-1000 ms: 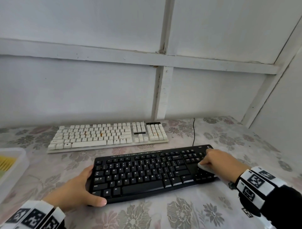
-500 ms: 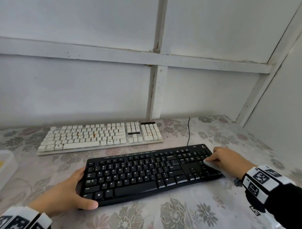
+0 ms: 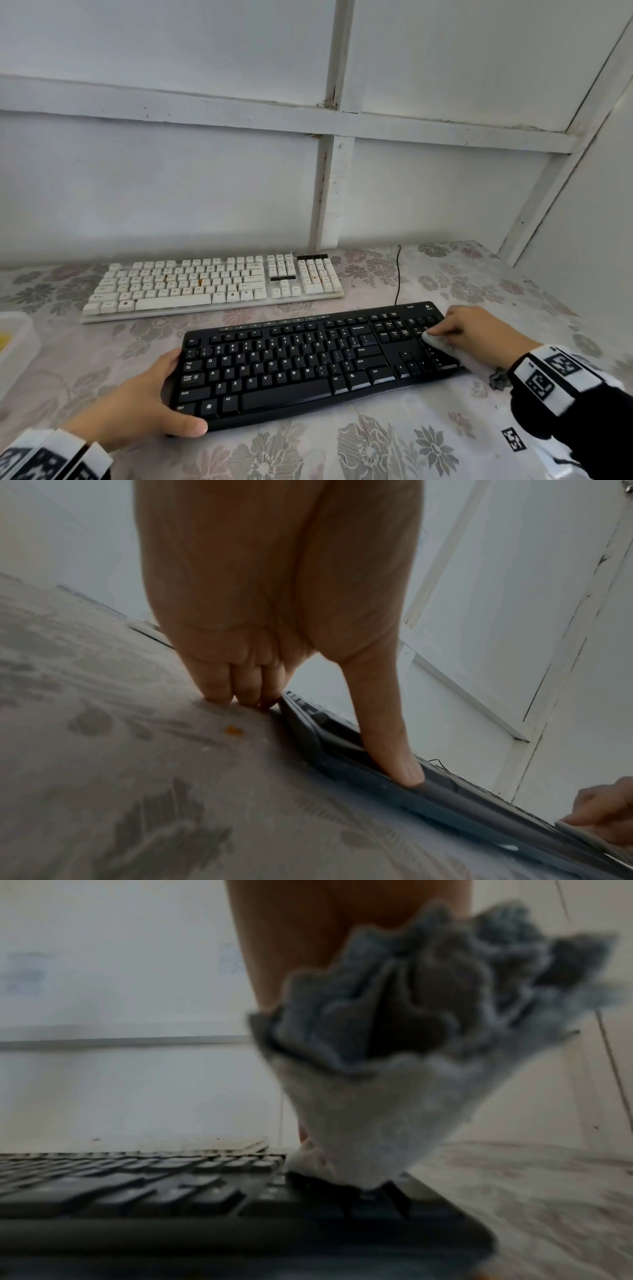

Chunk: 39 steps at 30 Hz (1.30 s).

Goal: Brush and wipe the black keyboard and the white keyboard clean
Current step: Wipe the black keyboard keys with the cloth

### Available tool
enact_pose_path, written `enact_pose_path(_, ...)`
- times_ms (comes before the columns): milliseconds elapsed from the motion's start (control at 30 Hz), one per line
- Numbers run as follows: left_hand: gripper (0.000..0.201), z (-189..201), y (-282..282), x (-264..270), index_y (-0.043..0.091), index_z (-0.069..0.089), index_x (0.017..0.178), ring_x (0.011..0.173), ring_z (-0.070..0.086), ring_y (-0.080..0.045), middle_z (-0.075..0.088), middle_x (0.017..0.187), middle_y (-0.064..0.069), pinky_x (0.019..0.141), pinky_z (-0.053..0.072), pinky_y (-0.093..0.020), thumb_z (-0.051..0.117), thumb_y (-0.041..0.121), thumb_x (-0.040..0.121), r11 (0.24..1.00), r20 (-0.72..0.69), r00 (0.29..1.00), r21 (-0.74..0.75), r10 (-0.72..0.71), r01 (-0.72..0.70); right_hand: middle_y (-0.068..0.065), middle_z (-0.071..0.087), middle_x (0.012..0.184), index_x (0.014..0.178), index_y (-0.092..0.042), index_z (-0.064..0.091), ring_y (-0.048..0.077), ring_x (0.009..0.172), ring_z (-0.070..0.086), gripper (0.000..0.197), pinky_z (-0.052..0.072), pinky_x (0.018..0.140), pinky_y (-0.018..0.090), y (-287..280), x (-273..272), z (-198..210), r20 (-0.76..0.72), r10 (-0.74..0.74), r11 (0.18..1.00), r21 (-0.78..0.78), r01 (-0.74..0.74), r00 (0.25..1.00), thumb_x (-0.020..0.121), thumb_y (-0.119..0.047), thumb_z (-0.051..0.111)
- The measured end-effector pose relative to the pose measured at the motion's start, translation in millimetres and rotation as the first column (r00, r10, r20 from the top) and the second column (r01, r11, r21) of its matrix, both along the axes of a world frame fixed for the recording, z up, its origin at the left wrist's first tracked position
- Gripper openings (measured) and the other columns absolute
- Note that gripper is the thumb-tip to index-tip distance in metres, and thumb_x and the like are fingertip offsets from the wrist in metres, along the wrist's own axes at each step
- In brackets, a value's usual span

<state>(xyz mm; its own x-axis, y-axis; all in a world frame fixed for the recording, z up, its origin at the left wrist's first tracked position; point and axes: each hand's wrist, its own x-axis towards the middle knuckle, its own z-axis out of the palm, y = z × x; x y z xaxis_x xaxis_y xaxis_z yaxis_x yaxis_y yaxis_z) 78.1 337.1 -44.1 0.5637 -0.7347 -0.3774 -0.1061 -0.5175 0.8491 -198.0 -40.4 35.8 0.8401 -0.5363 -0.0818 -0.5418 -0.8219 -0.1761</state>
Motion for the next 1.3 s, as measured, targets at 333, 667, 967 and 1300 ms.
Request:
enact_pose_path(333, 0.145, 4, -1, -4, 0.033, 0.024, 0.140, 0.115, 0.053, -0.008, 0.049, 0.120, 0.025, 0.105, 0.039, -0.035, 0.095, 0.045, 0.015, 1.000, 0.008, 1.000, -0.011, -0.017, 0.017, -0.003, 0.033, 0.055, 0.049, -0.012, 0.047, 0.014, 0.053, 0.033, 0.046, 0.030, 0.049, 0.013, -17, -9, 4, -0.059, -0.212, 0.971, -0.129, 0.203, 0.976, 0.090, -0.030, 0.059)
enact_pose_path(667, 0.144, 6, -1, -3, 0.031, 0.020, 0.144, 0.122, 0.050, -0.011, 0.048, 0.132, 0.018, 0.109, 0.037, -0.039, 0.095, 0.046, 0.021, 1.000, 0.028, 0.999, 0.018, -0.025, 0.025, -0.004, 0.069, 0.107, 0.105, -0.017, 0.072, 0.006, 0.084, 0.058, 0.021, 0.041, 0.079, 0.014, 9, -1, 7, -0.052, -0.241, 0.970, -0.016, 0.241, 0.969, 0.093, -0.021, 0.055)
enact_pose_path(967, 0.133, 8, -3, -5, 0.039, 0.023, 0.133, 0.117, 0.052, -0.011, 0.050, 0.120, 0.023, 0.107, 0.038, -0.039, 0.095, 0.044, 0.020, 0.999, 0.007, 1.000, 0.034, -0.025, 0.025, -0.022, 0.049, 0.090, 0.116, -0.029, 0.065, -0.009, 0.081, 0.045, 0.026, 0.038, 0.083, 0.009, 123, 78, 29, 0.098, 0.226, 0.956, 0.166, -0.240, 0.969, 0.092, -0.030, 0.055)
enact_pose_path(1300, 0.132, 10, -5, -8, 0.024, 0.023, 0.143, 0.117, 0.051, -0.013, 0.055, 0.121, 0.010, 0.097, 0.045, -0.033, 0.093, 0.019, 0.031, 1.000, 0.006, 1.000, -0.006, 0.003, -0.003, 0.011, 0.050, 0.099, 0.112, -0.012, 0.070, 0.035, 0.097, 0.054, 0.029, 0.040, 0.078, 0.032, 254, 173, 3, 0.049, 0.590, 0.788, 0.180, -0.589, 0.806, 0.089, -0.016, 0.053)
